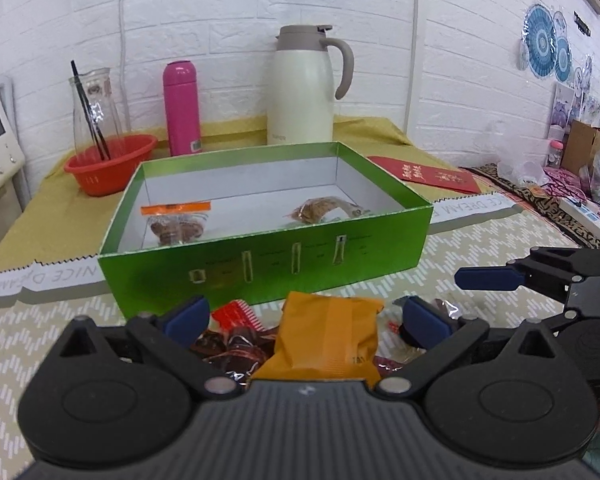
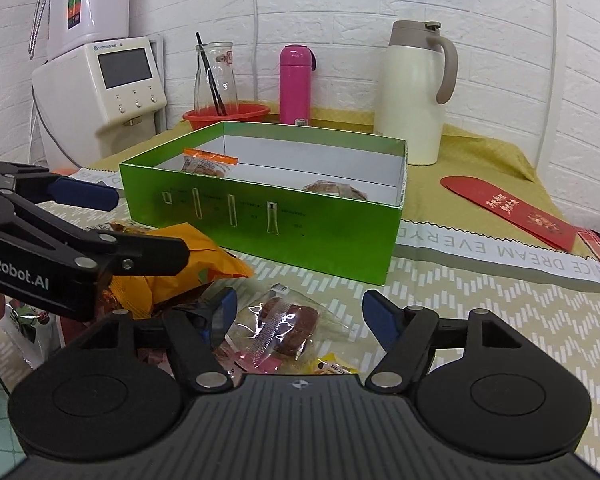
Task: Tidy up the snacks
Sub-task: 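Grasp the orange-wrapped pastry with the left gripper while the right grasps a clear date bag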
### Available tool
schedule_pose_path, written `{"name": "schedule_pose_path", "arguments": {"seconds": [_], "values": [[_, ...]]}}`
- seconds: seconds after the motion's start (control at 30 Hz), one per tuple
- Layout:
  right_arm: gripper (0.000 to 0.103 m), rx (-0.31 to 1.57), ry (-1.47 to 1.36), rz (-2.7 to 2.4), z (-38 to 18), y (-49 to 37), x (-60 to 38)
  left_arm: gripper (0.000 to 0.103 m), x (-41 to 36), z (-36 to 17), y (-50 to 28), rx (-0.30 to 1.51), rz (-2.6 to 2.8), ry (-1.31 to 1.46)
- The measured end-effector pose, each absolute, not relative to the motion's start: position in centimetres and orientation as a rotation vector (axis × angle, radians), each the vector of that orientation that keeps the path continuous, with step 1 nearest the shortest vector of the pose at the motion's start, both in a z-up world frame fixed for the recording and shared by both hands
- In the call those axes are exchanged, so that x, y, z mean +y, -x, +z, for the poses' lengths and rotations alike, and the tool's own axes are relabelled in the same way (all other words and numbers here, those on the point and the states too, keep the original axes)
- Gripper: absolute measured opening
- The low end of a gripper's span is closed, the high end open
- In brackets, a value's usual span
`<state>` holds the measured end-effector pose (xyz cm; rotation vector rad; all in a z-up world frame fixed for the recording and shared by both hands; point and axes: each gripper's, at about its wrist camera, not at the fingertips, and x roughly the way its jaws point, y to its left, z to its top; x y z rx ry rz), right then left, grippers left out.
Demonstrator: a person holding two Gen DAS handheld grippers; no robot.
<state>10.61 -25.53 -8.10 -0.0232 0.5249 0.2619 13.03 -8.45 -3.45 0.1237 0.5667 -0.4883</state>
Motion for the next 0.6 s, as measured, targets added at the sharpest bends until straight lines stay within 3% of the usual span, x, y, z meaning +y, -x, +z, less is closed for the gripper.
{"name": "schedule_pose_path", "arguments": {"seconds": [0.27,0.33,0.37,0.4,0.43,0.6], "values": [[0.101,0.55,0.052,0.27,-8.7,-11.2,-25.1,0.1,-9.2,-4.9,-14.8,0.658,-0.5,-0.114],[0.096,0.548,0.085,0.267,-8.7,-11.2,-24.8,0.085,-9.3,-5.0,-14.7,0.65,-0.494,-0.147],[0.087,0.552,0.113,0.261,-8.7,-11.2,-24.5,0.081,-9.5,-5.0,-14.5,0.642,-0.487,-0.18],[0.076,0.564,0.135,0.258,-8.8,-11.3,-24.3,0.064,-9.5,-5.1,-14.3,0.633,-0.483,-0.203],[0.076,0.563,0.147,0.254,-8.8,-11.2,-24.2,0.051,-9.6,-5.2,-14.1,0.622,-0.468,-0.225],[0.072,0.565,0.155,0.237,-8.7,-11.1,-24.1,0.049,-9.0,-5.1,-13.9,0.606,-0.473,-0.232]]}}
